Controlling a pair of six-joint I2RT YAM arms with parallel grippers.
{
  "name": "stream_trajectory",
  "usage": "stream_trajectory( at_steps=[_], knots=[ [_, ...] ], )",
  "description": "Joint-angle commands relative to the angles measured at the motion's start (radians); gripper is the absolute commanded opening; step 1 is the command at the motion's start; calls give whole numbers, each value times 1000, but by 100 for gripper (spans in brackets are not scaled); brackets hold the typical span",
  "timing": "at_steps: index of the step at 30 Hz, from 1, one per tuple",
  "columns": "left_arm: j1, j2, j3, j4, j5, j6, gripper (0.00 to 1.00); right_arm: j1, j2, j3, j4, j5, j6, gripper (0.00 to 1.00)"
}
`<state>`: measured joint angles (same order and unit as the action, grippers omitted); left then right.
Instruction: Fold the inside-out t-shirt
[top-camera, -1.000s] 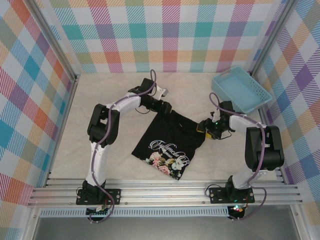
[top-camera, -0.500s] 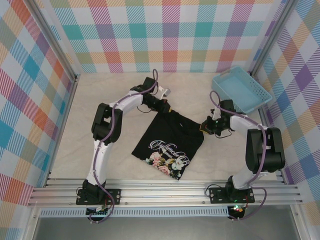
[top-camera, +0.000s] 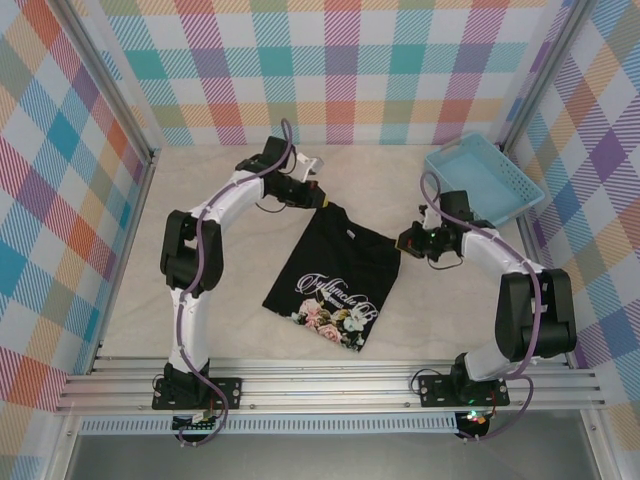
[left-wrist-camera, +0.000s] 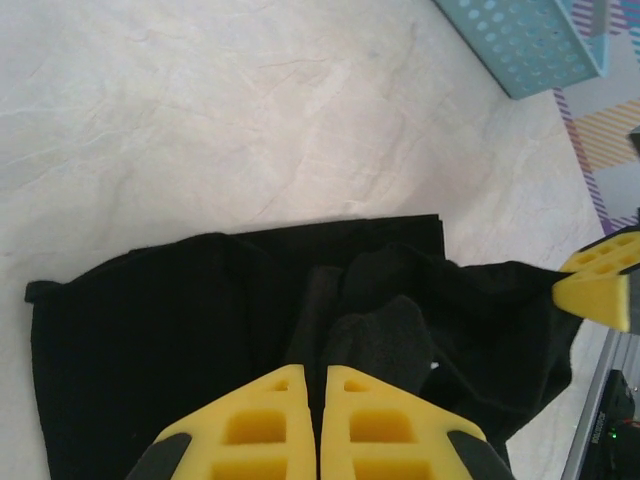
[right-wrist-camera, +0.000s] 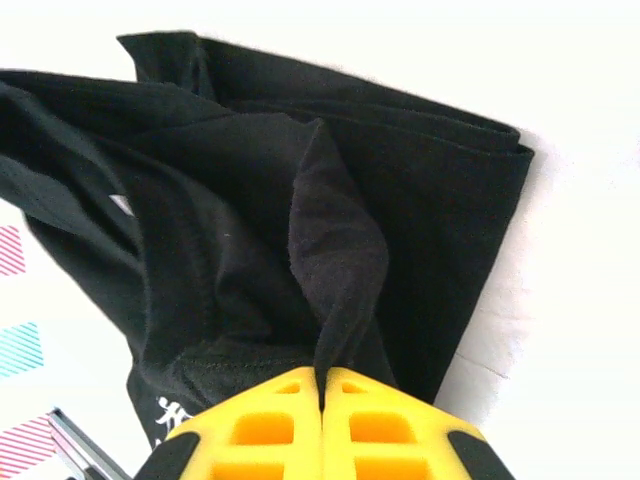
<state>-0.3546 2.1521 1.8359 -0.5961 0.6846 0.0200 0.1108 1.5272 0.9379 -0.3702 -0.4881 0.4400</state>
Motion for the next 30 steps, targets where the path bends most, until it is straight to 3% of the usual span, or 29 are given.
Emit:
stream_trajectory(
  at_steps=[1, 10, 14, 16, 19, 22, 26, 30],
  knots=[
    [13, 31, 74, -44, -29, 5, 0, 4, 63, 51, 55, 34, 43, 8],
    [20, 203, 233, -15, -225, -69, 2, 5, 395, 262, 187, 99, 92, 13],
    [23, 267, 308, -2, -302, -114, 13, 4, 489, 369, 161, 119, 52, 26],
    [25, 269, 315, -3, -380, -134, 27, 4, 512, 410, 127, 134, 22, 34],
    [29, 232, 291, -8, -515, -166, 37, 4, 487, 418, 80, 189, -20, 40],
    [38, 157, 210, 12, -576, -182, 48, 4, 406, 379, 50, 232, -60, 46],
    [39, -9, -9, 81, -533, -219, 56, 18, 272, 266, 38, 230, -79, 52],
    [34, -198, -330, 287, -339, -303, 60, 104, 194, 173, 40, 206, -77, 52]
  ],
)
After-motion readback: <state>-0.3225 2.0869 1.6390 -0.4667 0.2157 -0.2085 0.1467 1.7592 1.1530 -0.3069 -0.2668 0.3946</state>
